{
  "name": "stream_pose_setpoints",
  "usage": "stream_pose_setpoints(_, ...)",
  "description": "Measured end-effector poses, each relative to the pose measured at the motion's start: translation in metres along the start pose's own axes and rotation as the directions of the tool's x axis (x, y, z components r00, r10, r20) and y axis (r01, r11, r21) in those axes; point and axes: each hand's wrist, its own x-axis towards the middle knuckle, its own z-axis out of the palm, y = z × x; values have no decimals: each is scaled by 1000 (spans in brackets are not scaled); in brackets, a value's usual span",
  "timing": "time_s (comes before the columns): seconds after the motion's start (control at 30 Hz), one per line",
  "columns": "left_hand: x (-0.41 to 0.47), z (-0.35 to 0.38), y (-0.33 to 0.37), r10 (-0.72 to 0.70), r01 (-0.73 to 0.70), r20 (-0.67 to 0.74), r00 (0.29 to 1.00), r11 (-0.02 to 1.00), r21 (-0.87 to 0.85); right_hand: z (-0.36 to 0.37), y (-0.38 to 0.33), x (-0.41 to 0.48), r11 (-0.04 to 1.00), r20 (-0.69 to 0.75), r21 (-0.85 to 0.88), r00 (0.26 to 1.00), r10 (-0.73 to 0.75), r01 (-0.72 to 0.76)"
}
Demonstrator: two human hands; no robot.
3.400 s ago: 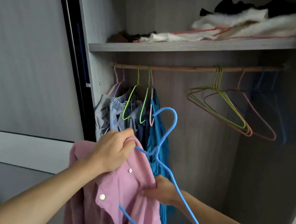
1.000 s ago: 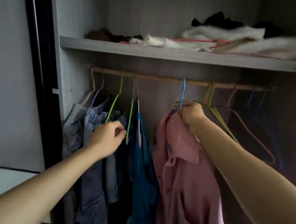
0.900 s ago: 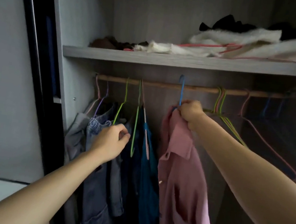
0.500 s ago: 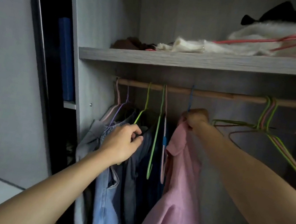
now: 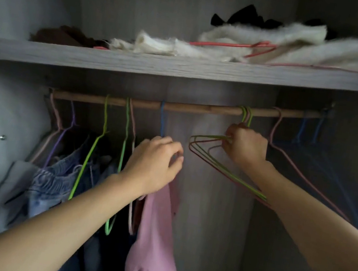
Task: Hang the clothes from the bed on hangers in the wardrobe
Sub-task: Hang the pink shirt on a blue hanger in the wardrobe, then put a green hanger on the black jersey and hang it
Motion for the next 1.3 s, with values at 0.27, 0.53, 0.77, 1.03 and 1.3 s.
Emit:
stream_pose_setpoints(0.27, 5, 53, 5, -3, -7, 251, 968, 999, 38, 4, 64, -21, 988, 4, -152, 1000, 21, -20)
stream_pose_setpoints(0.53, -3, 51, -8, -51, 42, 227, 973, 998, 43, -12, 52, -15, 1000, -117, -19, 993, 7, -9)
stream_pose_setpoints(0.77, -14, 32, -7, 5, -8, 281, 960, 1000, 10, -53, 24, -56, 993, -97, 13, 988, 119, -119)
stream_pose_setpoints(1.03, -61, 53, 41, 174, -112, 409, 896, 979, -172, -90, 40, -217, 921, -39, 43, 921, 388, -387)
stream_pose_setpoints(1.3, -149, 98, 195, 417, -241, 620, 665, 905, -350, -159, 127, -436, 747, 82, -91, 743, 664, -658)
